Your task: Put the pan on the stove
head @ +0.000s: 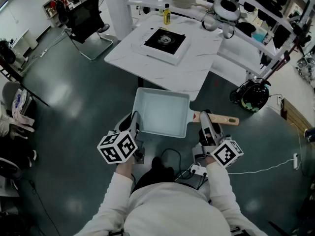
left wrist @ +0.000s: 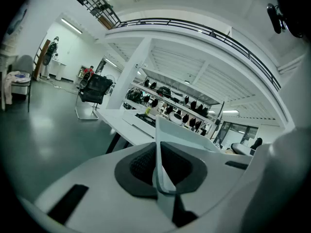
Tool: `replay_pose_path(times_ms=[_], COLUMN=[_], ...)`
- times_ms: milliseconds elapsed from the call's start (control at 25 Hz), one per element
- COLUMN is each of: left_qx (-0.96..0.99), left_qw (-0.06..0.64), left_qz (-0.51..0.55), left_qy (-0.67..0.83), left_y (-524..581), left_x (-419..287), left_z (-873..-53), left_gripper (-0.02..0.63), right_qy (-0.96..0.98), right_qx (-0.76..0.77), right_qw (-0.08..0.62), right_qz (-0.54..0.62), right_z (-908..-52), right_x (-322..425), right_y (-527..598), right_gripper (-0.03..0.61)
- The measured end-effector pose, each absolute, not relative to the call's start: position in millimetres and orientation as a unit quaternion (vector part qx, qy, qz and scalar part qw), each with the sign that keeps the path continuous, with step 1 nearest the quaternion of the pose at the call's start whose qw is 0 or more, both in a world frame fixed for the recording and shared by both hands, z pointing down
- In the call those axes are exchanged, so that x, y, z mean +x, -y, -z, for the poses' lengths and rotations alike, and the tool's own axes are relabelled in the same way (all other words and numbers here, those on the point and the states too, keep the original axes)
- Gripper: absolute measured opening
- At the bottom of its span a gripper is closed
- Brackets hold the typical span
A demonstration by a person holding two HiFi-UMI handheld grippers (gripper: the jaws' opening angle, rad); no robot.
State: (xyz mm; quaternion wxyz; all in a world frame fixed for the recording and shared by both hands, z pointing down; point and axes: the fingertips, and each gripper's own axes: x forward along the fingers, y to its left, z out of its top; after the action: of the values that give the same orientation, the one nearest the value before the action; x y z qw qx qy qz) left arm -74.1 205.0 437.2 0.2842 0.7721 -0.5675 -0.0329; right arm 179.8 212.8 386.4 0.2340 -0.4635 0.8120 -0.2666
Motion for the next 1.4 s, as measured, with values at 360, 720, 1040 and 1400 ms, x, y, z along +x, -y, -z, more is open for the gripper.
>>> replay_pose_path(times_ms=[360, 720, 1040, 1400], left_qx=[0.77, 0.768, 0.771, 0.78], left_qw=[0.288, 0.286, 0.291, 0.297], left_qz=[0.025, 0.02, 0.014, 0.009], left_qy=[0.569, 0.572, 0.567, 0.551], left_y=[-216, -209, -153, -39], left_x=[-60, -61, -78, -99], left_z=[-440, -444, -451, -458], left_gripper=[0.038, 0.038, 0.038, 0.038], right_qy=[-0.801, -0.806, -0.799, -0.787], right_qx=[-0.469, -0.463, -0.471, -0.489], right_qw=[0.235, 0.237, 0.237, 0.242], right_qz=[0.288, 0.284, 0.288, 0.288], right_z=[-394, -396, -401, -406], right_x=[195, 193, 176, 154], right_y=[-220, -211, -156, -54], right_gripper=[0.143, 0.143, 0.141, 0.141])
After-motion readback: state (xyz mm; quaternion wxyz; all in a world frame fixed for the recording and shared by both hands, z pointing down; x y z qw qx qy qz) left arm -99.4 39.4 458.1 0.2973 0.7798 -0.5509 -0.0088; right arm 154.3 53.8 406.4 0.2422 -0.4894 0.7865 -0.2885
